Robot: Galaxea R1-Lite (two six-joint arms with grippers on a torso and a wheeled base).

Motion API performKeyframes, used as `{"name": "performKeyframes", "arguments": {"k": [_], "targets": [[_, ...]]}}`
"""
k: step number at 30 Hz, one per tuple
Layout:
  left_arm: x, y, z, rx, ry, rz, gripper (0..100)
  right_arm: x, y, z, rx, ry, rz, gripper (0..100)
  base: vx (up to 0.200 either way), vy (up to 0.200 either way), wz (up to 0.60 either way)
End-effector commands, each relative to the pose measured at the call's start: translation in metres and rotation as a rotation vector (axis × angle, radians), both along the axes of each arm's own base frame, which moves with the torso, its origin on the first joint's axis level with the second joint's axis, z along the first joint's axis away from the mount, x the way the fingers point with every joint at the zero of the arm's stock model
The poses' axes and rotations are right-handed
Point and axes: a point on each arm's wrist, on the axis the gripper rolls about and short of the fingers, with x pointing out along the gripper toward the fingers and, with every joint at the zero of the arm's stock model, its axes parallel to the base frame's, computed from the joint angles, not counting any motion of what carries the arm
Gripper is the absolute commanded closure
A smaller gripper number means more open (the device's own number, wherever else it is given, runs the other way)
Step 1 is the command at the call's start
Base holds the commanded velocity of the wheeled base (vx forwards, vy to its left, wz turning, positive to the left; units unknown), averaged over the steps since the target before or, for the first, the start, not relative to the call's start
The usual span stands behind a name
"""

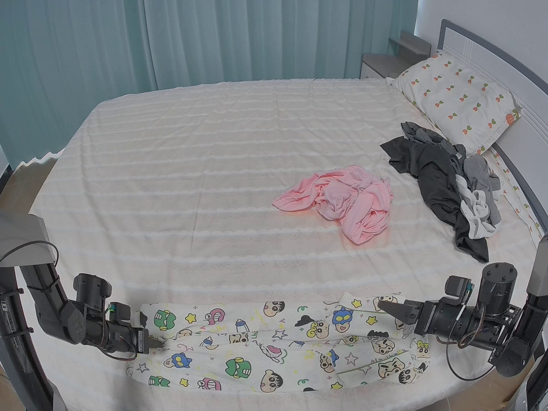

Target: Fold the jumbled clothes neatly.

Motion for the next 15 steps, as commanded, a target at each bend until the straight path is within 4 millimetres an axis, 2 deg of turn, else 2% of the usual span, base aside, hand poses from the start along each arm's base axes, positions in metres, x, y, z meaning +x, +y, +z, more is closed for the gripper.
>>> {"name": "performKeyframes", "arguments": {"k": [1,10,15], "targets": [[-0.005,0.001,0.002,0.002,0.004,0.004,100,-0.003,-0.002,0.001,0.002,-0.001,-0.004,0,0.0,0.0,0.0],[-0.008,0.008,0.023,-0.008,-0.057,0.063,100,-0.006,-0.003,0.012,0.034,-0.04,-0.008,0,0.0,0.0,0.0],[-0.011,0.024,0.029,-0.004,-0.079,0.127,100,-0.008,-0.004,0.017,0.044,-0.061,-0.009,0,0.0,0.0,0.0]]}}
